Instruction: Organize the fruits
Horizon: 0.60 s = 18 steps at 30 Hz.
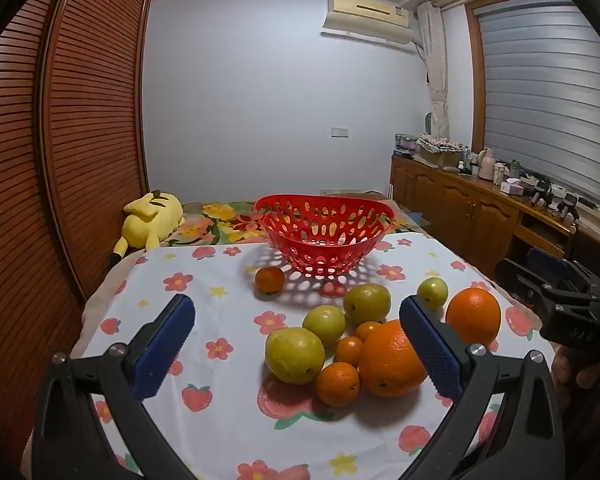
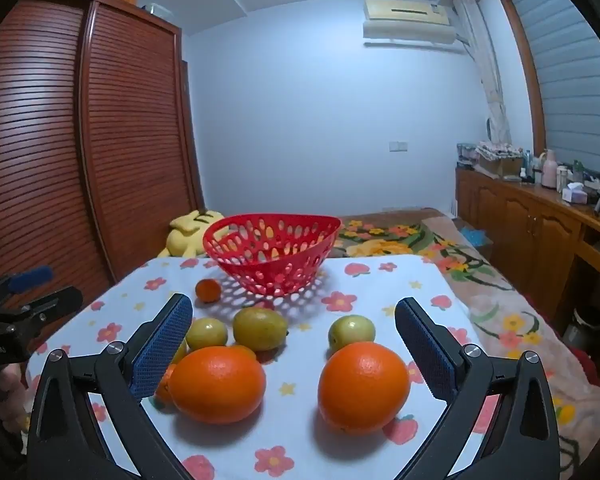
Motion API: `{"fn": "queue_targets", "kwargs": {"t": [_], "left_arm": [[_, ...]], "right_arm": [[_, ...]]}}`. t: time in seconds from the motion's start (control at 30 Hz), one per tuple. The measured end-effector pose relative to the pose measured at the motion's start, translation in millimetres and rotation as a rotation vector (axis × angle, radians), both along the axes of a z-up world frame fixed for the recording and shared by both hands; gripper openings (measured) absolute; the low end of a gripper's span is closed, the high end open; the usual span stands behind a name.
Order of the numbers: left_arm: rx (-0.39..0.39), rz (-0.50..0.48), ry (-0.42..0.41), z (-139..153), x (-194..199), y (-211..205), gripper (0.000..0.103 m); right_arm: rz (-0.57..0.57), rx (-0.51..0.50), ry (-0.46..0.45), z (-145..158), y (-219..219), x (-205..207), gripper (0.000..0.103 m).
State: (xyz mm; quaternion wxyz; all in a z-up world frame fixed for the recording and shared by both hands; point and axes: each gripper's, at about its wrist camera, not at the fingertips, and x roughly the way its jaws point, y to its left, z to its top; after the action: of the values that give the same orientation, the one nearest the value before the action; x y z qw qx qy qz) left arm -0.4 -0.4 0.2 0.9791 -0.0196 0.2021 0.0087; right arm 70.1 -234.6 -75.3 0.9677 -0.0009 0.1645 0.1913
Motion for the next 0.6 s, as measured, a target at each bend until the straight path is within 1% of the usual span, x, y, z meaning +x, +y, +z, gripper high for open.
{"fn": "queue_targets", "kwargs": {"t": [0.23, 0.43, 0.6], "left_arm": [[0.004, -0.001, -0.005, 0.5, -1.7, -0.5, 0.103], [0.001, 0.0, -0.011, 0.7, -4.8, -0.6, 0.103], [-0.001, -0.003, -0.007, 7.5, -6.4, 0.2, 0.103]], "right_arm": [[0.011, -0.001, 0.013, 1.8, 1.5, 0.1, 0.103], [0.009, -0.016, 0.002, -4.8, 5.3, -3.1, 0.103], [0.009, -0.017, -0.001, -4.0, 3.4, -3.6, 0.103]]}}
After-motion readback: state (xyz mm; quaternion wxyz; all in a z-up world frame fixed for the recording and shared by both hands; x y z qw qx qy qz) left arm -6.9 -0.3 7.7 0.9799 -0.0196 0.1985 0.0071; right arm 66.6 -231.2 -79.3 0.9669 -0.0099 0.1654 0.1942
